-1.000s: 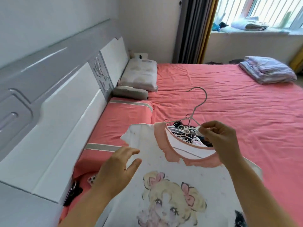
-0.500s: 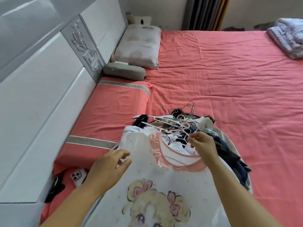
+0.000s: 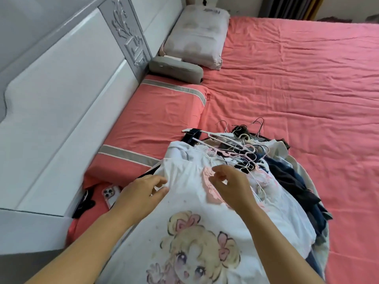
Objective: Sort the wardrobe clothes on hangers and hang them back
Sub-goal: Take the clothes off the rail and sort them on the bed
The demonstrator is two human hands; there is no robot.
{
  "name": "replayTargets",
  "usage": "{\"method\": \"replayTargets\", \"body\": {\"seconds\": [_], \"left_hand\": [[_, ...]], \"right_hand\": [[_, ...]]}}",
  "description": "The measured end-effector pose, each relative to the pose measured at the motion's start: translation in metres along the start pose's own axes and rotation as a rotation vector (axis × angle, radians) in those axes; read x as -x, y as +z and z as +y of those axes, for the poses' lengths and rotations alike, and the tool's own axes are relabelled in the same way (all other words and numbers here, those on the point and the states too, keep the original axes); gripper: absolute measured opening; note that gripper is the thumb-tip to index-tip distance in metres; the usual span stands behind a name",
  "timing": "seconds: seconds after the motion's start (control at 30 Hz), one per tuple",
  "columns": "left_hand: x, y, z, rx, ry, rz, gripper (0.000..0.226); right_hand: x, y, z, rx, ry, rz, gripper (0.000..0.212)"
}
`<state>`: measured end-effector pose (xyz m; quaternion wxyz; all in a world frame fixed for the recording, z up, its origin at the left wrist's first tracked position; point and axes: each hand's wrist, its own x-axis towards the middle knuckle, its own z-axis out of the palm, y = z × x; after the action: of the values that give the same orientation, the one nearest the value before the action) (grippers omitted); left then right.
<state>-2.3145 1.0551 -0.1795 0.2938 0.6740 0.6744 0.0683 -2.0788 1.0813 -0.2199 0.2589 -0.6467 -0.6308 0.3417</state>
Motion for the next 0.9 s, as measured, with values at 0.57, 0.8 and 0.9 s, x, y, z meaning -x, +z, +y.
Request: {"method": "replayTargets", "body": {"seconds": [0.57, 0.8, 0.9], "left_hand": [[0.305, -0.055, -0.189, 0.263, -0.463, 0.452, 0.014], [0.499, -0.022, -0.239, 0.341, -0.694, 0.608, 0.007], [0.580, -0.001, -0.247, 0.370, -0.796, 0.755, 0.017]], "right_hand": [[0.181, 0.197, -0.231, 0.081, -0.682, -0.541, 0.019], [0.326, 0.276, -0.291, 0.109, -0.896, -0.873, 0.027], [0.389, 0.304, -0.312, 0.056, -0.991, -0.998, 0.024]]}}
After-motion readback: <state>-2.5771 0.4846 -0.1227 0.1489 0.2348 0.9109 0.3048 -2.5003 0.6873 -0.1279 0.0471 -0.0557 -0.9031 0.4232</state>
